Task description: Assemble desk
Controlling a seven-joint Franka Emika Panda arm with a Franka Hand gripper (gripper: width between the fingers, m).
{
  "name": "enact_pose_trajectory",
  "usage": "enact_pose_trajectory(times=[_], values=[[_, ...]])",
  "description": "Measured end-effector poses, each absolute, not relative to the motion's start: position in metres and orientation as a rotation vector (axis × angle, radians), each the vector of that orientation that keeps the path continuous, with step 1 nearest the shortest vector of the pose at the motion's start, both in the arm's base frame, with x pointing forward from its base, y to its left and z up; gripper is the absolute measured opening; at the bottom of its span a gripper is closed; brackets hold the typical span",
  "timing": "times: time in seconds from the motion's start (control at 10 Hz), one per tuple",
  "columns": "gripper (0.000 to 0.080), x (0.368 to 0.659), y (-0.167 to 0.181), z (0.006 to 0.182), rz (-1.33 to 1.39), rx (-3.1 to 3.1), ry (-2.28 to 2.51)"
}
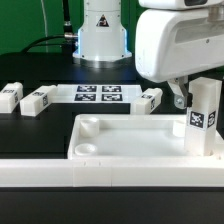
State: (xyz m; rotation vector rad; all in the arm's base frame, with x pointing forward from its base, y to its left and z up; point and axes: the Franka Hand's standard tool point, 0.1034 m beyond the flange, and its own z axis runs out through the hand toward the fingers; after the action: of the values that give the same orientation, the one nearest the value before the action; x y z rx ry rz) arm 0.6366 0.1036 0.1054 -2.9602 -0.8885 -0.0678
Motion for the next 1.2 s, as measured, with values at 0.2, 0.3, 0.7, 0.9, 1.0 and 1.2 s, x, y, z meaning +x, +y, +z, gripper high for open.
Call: enact_pose_trajectory(times=[0.2, 0.3, 0.7, 0.9, 1.0, 1.2], values=[[0.0648, 0.6365, 0.1035, 0.1052, -0.068, -2.951, -0.922], [0.0551, 0.6365, 0.1035, 0.1052, -0.068, -2.951, -0.922], [0.0288, 0.6366, 0.1032, 0.1051, -0.067, -2.963, -0.881], [0.0288, 0.6367, 0.1031, 0.1052, -0.063, -3.014, -0.665], [0.0288, 0.6367, 0.1032, 0.1052, -0.059, -3.037, -0.528], [0.0288, 0.6370, 0.1024, 0.1047, -0.057, -3.071, -0.189]])
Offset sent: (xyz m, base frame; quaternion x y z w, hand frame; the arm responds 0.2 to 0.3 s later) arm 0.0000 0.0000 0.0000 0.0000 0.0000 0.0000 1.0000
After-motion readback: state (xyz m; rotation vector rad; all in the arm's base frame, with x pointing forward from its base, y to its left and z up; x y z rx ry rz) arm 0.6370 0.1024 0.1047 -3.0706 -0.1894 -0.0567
